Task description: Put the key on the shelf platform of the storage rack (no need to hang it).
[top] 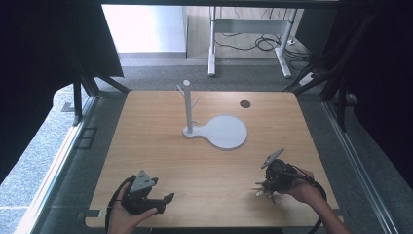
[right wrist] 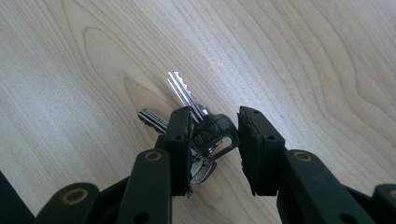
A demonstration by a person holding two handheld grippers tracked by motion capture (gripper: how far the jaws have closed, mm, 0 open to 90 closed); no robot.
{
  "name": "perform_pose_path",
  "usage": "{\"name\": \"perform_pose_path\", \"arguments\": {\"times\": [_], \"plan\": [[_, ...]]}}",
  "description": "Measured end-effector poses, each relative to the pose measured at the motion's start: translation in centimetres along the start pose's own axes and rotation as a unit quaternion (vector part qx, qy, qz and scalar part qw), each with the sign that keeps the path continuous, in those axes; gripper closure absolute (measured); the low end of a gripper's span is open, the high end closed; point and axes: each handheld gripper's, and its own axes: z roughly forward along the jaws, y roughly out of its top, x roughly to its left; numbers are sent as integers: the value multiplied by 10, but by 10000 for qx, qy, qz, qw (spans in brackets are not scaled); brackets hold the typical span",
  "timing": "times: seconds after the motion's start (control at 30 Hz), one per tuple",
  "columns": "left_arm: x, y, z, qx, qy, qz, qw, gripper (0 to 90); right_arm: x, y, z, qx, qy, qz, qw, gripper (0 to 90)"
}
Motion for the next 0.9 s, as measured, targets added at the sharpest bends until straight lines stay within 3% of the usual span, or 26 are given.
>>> {"name": "perform_pose_path", "arguments": {"times": [0.9], "plan": [[0,0,0,-15,-8,-10,10000,233,-9,15,-41,-209,-177,-77,9996,666]]}}
